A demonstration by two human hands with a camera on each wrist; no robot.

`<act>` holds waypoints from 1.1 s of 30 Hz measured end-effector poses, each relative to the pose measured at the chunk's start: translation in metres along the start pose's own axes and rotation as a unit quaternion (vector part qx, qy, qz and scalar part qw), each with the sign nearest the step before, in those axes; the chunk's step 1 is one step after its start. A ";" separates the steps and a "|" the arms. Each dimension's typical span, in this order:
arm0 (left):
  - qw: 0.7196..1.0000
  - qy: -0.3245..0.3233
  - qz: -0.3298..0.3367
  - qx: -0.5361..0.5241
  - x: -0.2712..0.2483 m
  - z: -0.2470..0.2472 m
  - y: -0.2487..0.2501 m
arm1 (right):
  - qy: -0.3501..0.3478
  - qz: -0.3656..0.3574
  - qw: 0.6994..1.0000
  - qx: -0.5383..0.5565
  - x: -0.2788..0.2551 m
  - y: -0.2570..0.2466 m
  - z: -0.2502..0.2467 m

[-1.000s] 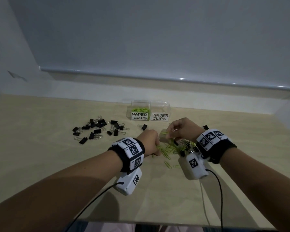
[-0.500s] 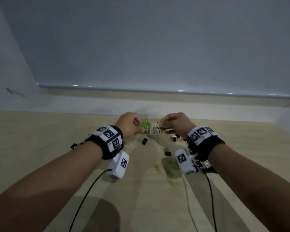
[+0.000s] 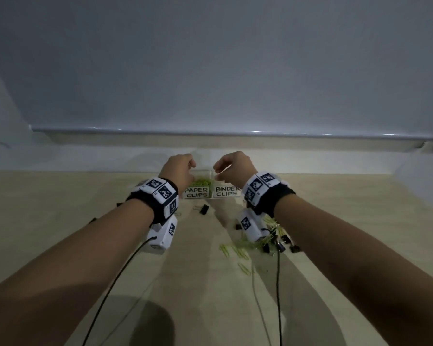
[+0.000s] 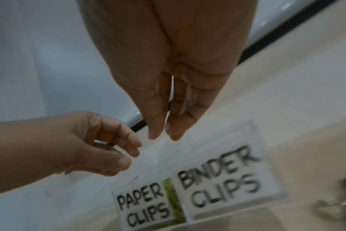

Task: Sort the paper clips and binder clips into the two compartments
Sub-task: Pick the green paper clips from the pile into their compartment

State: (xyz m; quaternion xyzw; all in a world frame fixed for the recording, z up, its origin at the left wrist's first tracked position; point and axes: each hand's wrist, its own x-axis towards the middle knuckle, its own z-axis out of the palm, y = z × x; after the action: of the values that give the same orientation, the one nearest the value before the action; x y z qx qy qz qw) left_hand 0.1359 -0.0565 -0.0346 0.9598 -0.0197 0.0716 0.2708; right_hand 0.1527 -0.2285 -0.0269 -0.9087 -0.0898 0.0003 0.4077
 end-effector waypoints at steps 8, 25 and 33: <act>0.964 -0.238 0.107 0.050 -0.063 0.056 0.065 | -0.163 -0.017 0.948 -0.271 -0.082 0.064 -0.061; 0.980 -0.193 0.027 -0.046 -0.079 0.070 0.049 | -0.184 -0.058 0.955 -0.226 -0.083 0.053 -0.018; 0.972 -0.207 0.057 -0.098 -0.083 0.059 0.033 | -0.213 -0.077 0.939 -0.258 -0.081 0.056 -0.009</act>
State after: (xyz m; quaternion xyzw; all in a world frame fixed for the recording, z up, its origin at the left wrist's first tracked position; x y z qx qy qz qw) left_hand 0.0592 -0.1155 -0.0799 0.9196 -0.1373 -0.1158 0.3493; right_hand 0.0829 -0.2852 -0.0684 -0.9516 -0.2414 0.1397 0.1288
